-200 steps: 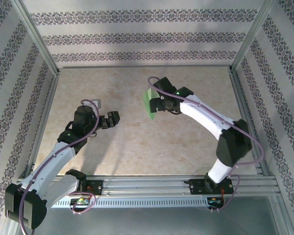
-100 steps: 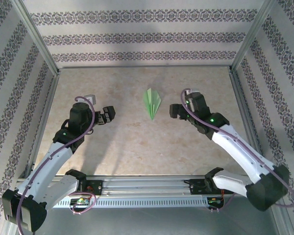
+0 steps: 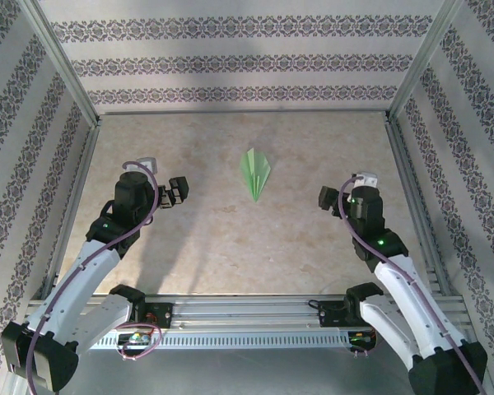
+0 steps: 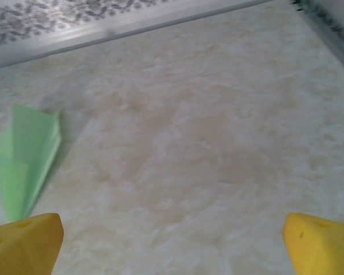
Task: Fold a paper plane with a square sheet of paper (fold left side to right side)
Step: Reset both arms
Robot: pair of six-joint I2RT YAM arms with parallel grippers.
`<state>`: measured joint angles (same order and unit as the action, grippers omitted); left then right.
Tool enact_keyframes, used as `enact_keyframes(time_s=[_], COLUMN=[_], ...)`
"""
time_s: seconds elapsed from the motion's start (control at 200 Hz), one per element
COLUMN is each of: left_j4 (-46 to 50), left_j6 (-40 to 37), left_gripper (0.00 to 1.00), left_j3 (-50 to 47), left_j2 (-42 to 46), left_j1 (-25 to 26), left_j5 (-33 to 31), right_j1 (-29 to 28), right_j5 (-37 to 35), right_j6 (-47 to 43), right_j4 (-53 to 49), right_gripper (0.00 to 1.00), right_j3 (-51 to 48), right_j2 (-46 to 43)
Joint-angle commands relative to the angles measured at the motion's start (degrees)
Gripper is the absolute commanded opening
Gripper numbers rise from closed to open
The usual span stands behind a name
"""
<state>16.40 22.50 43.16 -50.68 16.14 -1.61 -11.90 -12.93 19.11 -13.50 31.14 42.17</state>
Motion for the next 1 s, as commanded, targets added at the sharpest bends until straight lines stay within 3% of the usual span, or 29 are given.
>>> enact_keyframes(time_s=[0.0,0.18,0.425,0.994], left_j4=[0.7,0.1,0.1,-3.0], left_j6=[-1.8,-1.8,-2.4,-2.4], left_gripper=[1.0,1.0,1.0,1.0], left_j3=[1.1,1.2,1.8,2.9], left_j2=[-0.1,-1.2,-2.3,-7.2], left_j1=[-1.0,-1.1,-1.4,-1.8], left_j5=[-1.6,-1.4,-1.5,-0.6], right_j1=[2.9,6.4,10.5,12.7], right_j5=[-3.9,-5.9,-1.6,9.1], right_j6=[-6.1,-12.8,-12.6,-17.8], right_j4=[6.3,13.5,30.2,55.5], right_gripper=[0.98,0.98,0.98,0.98], right_j3=[-3.7,-9.4,-18.4,-15.1], right_j2=[-1.4,0.6,7.0,27.6])
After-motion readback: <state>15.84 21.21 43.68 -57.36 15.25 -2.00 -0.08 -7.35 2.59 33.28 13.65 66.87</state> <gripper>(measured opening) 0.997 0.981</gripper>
